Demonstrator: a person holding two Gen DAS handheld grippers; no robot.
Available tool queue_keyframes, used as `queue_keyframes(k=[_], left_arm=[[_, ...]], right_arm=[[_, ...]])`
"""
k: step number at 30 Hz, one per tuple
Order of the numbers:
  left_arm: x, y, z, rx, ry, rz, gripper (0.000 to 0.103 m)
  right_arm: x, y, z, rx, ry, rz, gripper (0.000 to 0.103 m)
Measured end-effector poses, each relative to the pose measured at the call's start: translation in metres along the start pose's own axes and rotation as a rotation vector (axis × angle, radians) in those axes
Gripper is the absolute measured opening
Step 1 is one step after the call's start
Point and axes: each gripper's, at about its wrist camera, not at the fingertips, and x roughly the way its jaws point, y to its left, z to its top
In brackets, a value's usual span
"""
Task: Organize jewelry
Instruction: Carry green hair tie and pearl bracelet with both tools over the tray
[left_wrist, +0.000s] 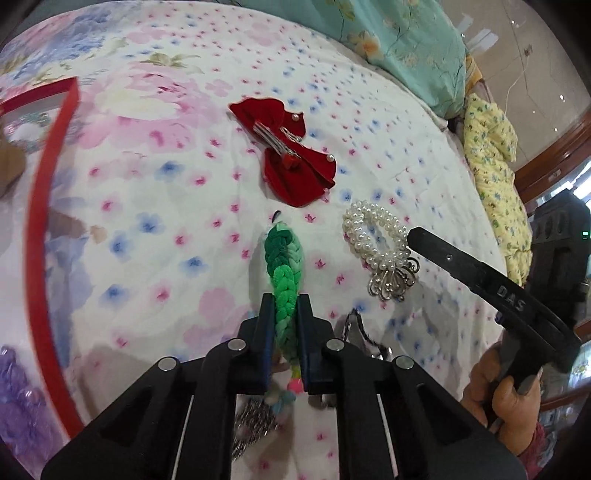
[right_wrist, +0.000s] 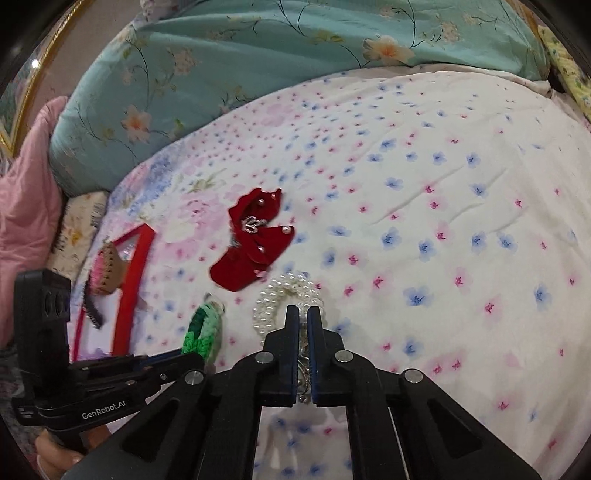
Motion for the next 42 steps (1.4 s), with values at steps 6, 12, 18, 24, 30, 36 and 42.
queue_keyframes(k=[6,12,18,24,30,36,42], left_arm=[[-0.031,0.012,-0.011,-0.041,-0.051,-0.013,0.009],[-0.061,0.029,-0.026,-0.096,-0.104,-0.020,0.009],[-0.086,0.049,-0.041,-0.139,-0.138,-0.014,0.009],[-0.108,0.079,-0.055,-0.195,-0.175,0.003,0.009],[-0.131,0.104,-0.071,-0.249,-0.218,0.026,0.009],[-0.154,0.131,-0.084,-0.305,-0.261,0.048,0.009],[-0.169,0.151,-0.090,-0.345,-0.292,0.067,0.009]], right_arm=[[0.002,0.008,0.000,-0.030,0.015,-0.060,0.010],[0.032,0.005,0.003,-0.052,0.092,-0.121,0.026],[0.036,0.013,0.000,-0.082,0.081,-0.112,0.013],[0.011,0.038,-0.004,-0.070,0.044,0.017,0.013],[-0.006,0.079,-0.008,-0.106,0.031,0.114,0.013],[-0.010,0.126,-0.012,-0.172,0.038,0.194,0.013],[-0.006,0.169,-0.018,-0.231,0.053,0.251,0.013]])
